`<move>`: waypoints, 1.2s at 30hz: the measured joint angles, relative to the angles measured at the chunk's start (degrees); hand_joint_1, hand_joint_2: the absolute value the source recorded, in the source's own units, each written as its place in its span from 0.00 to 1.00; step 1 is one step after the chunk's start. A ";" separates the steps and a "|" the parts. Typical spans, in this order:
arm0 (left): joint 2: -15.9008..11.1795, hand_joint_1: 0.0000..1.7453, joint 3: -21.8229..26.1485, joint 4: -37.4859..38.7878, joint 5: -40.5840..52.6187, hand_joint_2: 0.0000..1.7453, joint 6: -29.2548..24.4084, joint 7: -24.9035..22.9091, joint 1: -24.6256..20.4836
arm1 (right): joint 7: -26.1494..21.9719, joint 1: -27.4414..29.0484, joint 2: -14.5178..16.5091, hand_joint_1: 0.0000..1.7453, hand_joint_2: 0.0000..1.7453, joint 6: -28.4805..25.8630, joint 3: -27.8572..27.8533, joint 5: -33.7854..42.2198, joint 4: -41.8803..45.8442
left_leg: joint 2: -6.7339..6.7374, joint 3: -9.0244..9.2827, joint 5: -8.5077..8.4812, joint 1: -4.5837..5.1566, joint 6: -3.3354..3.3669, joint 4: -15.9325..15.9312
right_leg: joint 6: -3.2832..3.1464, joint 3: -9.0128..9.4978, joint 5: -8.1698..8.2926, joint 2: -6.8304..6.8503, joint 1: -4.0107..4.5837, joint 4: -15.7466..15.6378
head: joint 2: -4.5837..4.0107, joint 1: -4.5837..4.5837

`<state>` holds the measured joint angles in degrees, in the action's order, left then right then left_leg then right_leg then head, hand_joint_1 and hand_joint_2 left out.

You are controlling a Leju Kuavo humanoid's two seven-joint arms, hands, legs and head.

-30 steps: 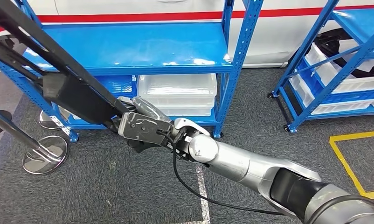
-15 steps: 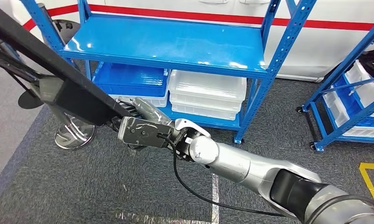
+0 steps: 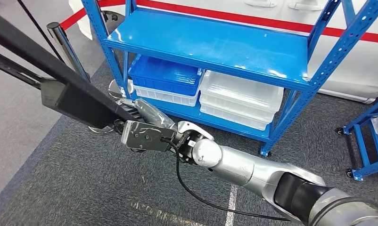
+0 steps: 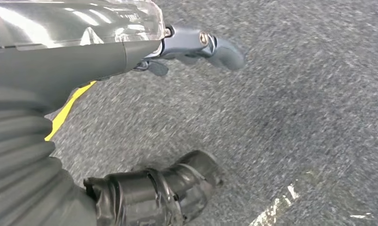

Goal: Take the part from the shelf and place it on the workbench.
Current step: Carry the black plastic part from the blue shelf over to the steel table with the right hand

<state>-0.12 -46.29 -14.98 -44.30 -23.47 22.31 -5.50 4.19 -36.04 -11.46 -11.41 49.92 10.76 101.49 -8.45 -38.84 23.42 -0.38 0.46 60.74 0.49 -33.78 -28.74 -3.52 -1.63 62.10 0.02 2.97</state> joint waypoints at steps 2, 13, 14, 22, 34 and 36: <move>-0.08 0.00 -0.01 0.02 0.00 1.00 0.01 -0.01 0.31 | -0.01 -0.04 0.14 1.00 1.00 -0.01 -0.01 -0.01 0.06 | 1.91 -0.89 0.79 0.09 -0.60 1.31 | -0.68 0.11 0.43 1.43 -0.09 -0.38 | 0.00 -0.19; -0.19 0.00 -0.02 0.03 0.00 1.00 0.02 0.01 -0.18 | -0.03 0.06 0.33 1.00 1.00 -0.02 -0.08 -0.01 0.35 | 12.00 1.95 1.53 1.28 0.45 -0.65 | -0.72 0.21 0.54 10.11 0.90 -1.04 | 0.00 -0.50; -0.25 0.00 -0.02 0.04 0.00 1.00 0.02 0.01 -0.16 | -0.03 0.06 0.36 1.00 1.00 -0.02 -0.09 -0.01 0.37 | 11.52 1.92 1.32 1.52 0.81 -0.81 | -0.46 0.30 0.62 10.64 0.91 -1.27 | 0.00 -0.51; -0.39 0.00 -0.09 0.04 0.03 1.00 0.17 -0.01 -0.34 | -0.01 0.56 0.43 1.00 1.00 0.08 -0.13 -0.60 0.51 | 6.09 3.22 -0.23 0.92 2.64 -3.44 | 0.66 -6.11 -5.83 3.49 0.58 12.75 | 0.00 -0.43; -1.79 0.00 -0.15 0.31 -2.01 1.00 1.10 -6.47 0.67 | -0.05 1.38 0.49 1.00 1.00 0.75 -0.22 -1.22 0.49 | 5.44 -2.93 2.82 0.16 -0.74 5.19 | -0.80 -0.39 0.75 1.96 -0.06 -0.55 | 0.00 -0.70; -2.29 0.00 -0.15 0.31 -2.61 1.00 1.09 -7.21 0.40 | -0.01 1.64 0.46 1.00 1.00 0.65 -0.41 -1.60 0.52 | 7.60 -6.41 5.52 0.05 -1.04 11.92 | -1.12 -0.20 0.58 3.93 0.33 -0.67 | 0.00 -0.74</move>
<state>-2.41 -46.45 -14.67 -46.91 -22.38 15.10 -5.10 4.18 -34.40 -11.01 -10.77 49.51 9.16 102.01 -0.86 -45.26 28.94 -0.33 -0.58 72.66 -0.62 -33.98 -28.16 0.41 -1.31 61.43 0.02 2.23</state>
